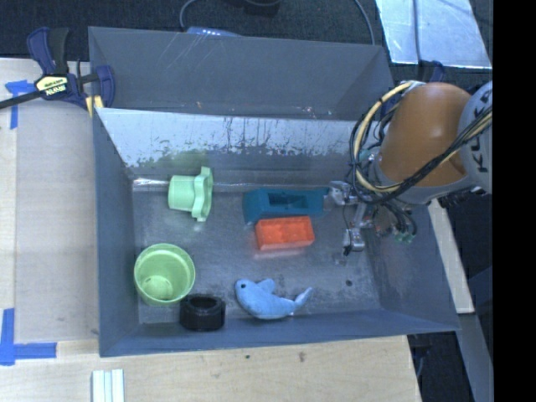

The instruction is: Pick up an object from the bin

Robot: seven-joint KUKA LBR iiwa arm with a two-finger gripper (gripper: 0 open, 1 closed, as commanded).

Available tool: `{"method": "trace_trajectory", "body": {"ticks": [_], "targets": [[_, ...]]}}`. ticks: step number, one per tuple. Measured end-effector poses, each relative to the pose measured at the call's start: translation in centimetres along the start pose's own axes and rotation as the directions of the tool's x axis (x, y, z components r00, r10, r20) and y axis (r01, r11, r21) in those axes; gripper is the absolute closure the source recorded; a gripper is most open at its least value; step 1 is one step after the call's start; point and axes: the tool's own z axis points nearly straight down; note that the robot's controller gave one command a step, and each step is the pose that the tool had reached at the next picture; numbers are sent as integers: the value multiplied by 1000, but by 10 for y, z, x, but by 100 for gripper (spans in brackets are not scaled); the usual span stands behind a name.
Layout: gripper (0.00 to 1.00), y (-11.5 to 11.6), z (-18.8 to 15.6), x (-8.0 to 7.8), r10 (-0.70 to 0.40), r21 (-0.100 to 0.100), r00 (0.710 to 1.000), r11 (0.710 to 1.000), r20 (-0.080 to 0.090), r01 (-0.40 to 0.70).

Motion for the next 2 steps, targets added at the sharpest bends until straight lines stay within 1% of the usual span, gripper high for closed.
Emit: {"method": "trace_trajectory", "body": {"ticks": [1,2], "targets": [[0,0,-5,-2,-2,1,1000,1000,8,2],[0,20,10,-29,-45,2,999,999,9,45]]}}
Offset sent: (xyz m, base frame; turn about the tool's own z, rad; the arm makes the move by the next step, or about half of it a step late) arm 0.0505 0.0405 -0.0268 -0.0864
